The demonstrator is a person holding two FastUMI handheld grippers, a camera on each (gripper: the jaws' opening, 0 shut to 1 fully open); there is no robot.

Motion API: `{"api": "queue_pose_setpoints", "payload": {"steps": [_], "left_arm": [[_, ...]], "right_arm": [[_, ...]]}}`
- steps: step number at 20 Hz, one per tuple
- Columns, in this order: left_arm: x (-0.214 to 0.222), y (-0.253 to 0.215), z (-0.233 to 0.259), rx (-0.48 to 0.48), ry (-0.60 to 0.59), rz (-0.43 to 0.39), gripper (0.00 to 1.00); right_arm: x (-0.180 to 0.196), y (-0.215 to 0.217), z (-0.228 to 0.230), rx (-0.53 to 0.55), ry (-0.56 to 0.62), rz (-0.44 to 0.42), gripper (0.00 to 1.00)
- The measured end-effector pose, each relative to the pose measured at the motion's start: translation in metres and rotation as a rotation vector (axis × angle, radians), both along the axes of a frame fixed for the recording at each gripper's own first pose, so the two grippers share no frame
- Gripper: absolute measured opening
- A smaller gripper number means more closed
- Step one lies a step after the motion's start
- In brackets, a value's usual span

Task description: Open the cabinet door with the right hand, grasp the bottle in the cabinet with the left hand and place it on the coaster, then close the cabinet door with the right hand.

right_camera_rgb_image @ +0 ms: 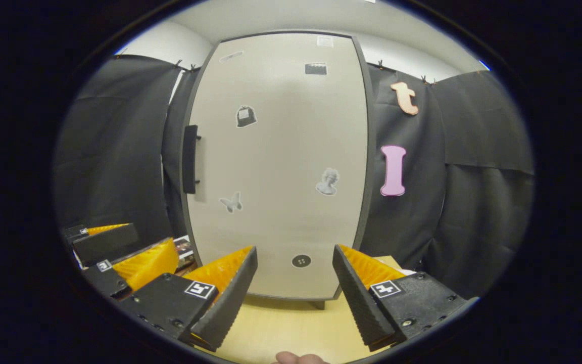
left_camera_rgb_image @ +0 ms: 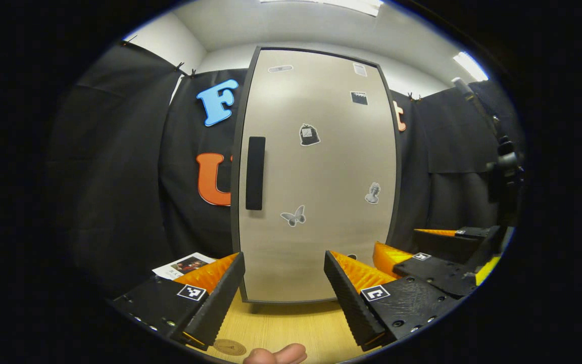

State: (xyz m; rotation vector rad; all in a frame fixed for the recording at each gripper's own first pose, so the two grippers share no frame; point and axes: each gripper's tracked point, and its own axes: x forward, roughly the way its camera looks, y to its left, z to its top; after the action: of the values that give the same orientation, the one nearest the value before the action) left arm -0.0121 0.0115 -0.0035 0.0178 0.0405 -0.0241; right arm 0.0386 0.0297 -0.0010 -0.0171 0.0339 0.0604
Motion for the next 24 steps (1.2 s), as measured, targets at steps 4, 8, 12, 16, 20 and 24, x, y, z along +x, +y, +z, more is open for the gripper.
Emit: {"api": "queue_pose_setpoints", "payload": {"steps": [4, 8, 12, 16, 20, 24], "left_arm": [[-0.021, 0.023, 0.008, 0.036, -0.014, 0.014, 0.94], [-0.051, 0.067, 0.028, 0.018, -0.059, 0.101, 0.94], [-0.075, 0.104, 0.027, 0.023, -0.066, 0.203, 0.95], [-0.094, 0.137, 0.015, 0.043, -0.01, 0.296, 0.95], [-0.111, 0.167, 0.013, 0.019, -0.015, 0.371, 0.95], [-0.121, 0.184, 0.004, -0.01, 0.015, 0.382, 0.95]], "right_arm": [[0.032, 0.035, 0.011, -0.032, -0.015, 0.064, 0.96], [0.064, 0.087, 0.031, -0.077, -0.062, 0.154, 0.95], [0.087, 0.141, 0.06, -0.083, -0.124, 0.244, 0.97], [0.102, 0.184, 0.085, -0.081, -0.194, 0.285, 0.97], [0.114, 0.209, 0.096, -0.158, -0.25, 0.284, 0.92], [0.127, 0.21, 0.087, -0.143, -0.208, 0.233, 0.45]]}}
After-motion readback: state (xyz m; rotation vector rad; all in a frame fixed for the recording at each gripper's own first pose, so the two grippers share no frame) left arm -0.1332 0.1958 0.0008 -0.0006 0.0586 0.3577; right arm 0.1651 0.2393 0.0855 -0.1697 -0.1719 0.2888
